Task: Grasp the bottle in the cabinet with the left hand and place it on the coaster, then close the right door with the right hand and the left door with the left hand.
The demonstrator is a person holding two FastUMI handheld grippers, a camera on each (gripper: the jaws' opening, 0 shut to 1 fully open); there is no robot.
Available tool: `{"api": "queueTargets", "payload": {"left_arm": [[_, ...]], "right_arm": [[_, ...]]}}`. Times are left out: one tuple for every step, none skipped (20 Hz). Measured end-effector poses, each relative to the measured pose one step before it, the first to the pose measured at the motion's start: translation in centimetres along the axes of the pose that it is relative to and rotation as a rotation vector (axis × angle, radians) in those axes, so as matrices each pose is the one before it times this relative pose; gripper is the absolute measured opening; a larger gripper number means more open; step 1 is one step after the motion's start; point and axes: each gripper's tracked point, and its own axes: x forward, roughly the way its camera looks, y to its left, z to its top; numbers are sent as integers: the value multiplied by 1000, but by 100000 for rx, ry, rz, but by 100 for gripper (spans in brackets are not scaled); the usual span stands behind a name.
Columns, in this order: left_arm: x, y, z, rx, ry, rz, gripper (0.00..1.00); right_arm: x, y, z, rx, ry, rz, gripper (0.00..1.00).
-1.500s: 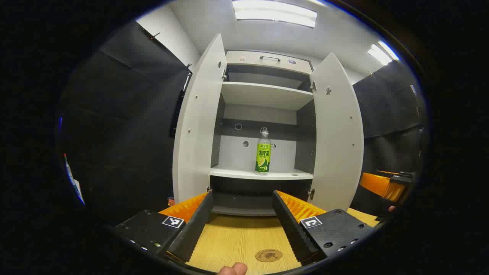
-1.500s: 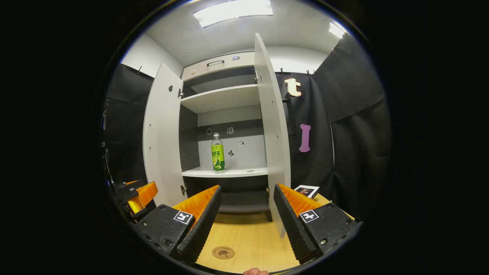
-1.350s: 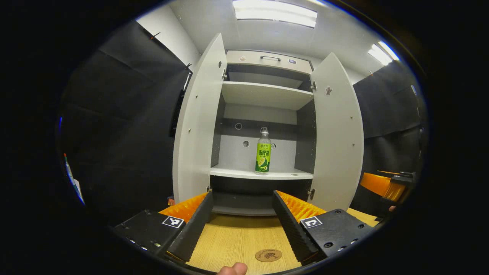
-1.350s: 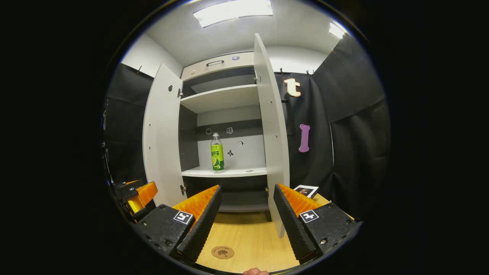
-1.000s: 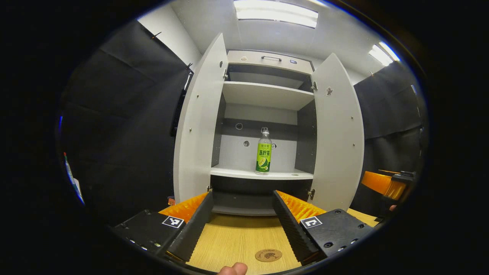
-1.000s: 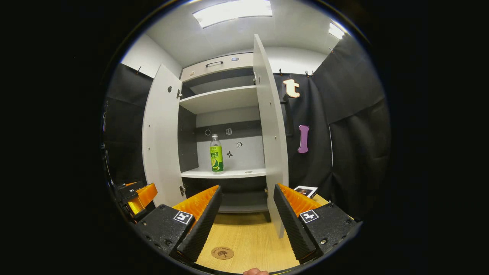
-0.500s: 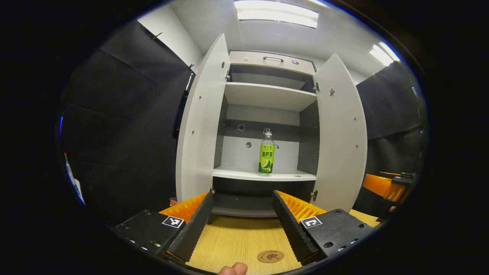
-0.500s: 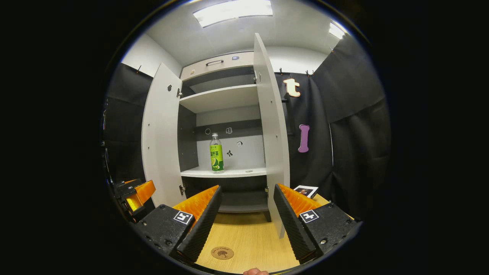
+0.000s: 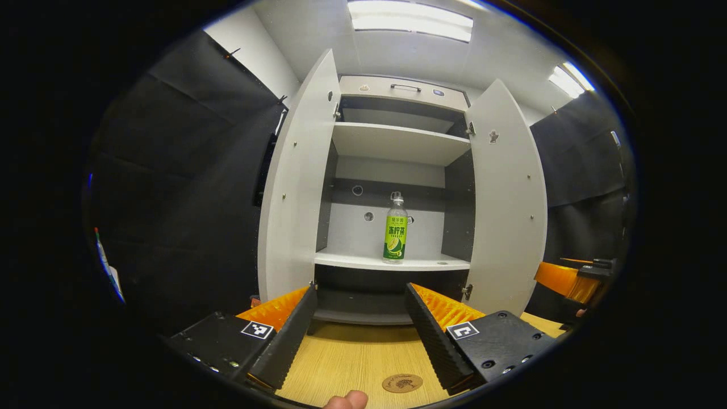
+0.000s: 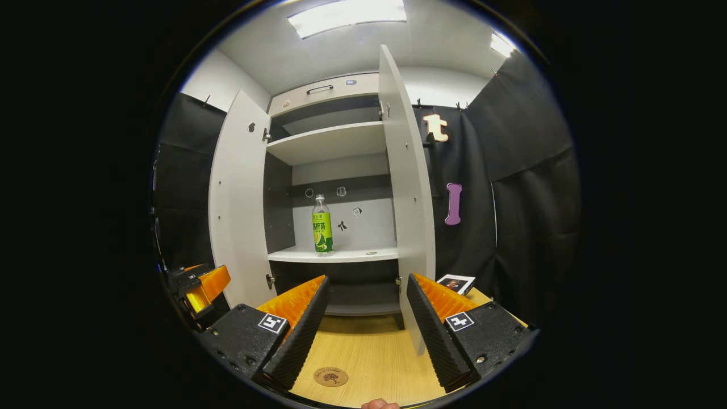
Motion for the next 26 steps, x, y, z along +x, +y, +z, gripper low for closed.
{"api": "queueTargets", "payload": {"left_arm": [[53, -48, 32, -17, 29, -243, 94], [74, -30, 6, 95, 17, -165, 94], [39, 66, 12, 56, -150, 46, 95], [7, -7, -32, 9, -3, -140, 95], [-30, -50, -17, -26, 123, -123, 99], [29, 16, -96, -42, 119, -171, 94], [72, 69, -17, -34, 128, -36, 99], [-56, 45, -38, 33, 218, 82, 95], [-23, 49, 20, -17, -119, 28, 95], [27, 34, 47, -26, -109, 33, 95], [-22, 18, -38, 3, -18, 25, 94], [-92, 8, 44, -68, -99, -50, 94], [81, -25, 29, -165, -19, -147, 94], [-99, -76, 26, -113, 158, -410, 95], [-112, -110, 30, 33, -23, -404, 95], [4, -28, 62, 228, -175, -164, 95], [18, 16, 46, 201, -152, -172, 95], [30, -34, 3, -33, 256, -256, 94], [-41, -53, -6, -143, 49, -319, 95], [-40, -58, 31, -100, 7, -83, 95], [-114, -5, 26, -45, -148, -6, 95], [40, 28, -47, 37, 114, -56, 95], [-32, -46, -69, 110, 381, -239, 95], [1, -34, -142, 106, 469, -163, 95], [-39, -45, -44, 243, 228, -216, 95], [-11, -31, -34, 214, -80, -121, 95]], "right_arm": [[29, 1, -110, -64, 187, -80, 84], [71, 74, -7, -22, 174, 151, 83], [45, -13, -64, 32, 62, 2, 83], [66, -28, 58, 41, -28, -13, 84], [3, -3, -41, 41, 82, -154, 84], [6, 1, -20, 109, 107, -16, 84], [4, 22, -56, 135, 74, 135, 83], [19, -1, 108, 71, -26, 132, 84], [-74, 16, -3, -10, -188, 106, 84], [-3, 25, 126, -26, -253, 83, 84], [-85, 97, 21, -18, -185, 321, 84], [-82, 128, 123, -196, -105, 371, 84], [-24, 21, 61, -352, -334, 21, 84], [-58, 91, 113, -446, -342, -58, 83], [-5, 137, -43, -224, -158, 100, 84], [-12, 76, 80, -26, 40, 351, 83], [2, -35, -42, 84, 241, 164, 83], [38, -18, 8, 267, 258, 203, 83], [2, 31, -39, 262, 405, 132, 83], [-15, 20, 9, 278, 300, 140, 83], [-19, 34, 14, 195, -20, 85, 84], [53, 58, 52, -139, 33, -68, 84], [-58, -29, -55, -323, 40, -162, 83], [26, 75, 71, -225, 65, -80, 83], [-65, 112, 42, -62, -120, 216, 83], [-34, 97, 167, 80, -134, 202, 84]]}}
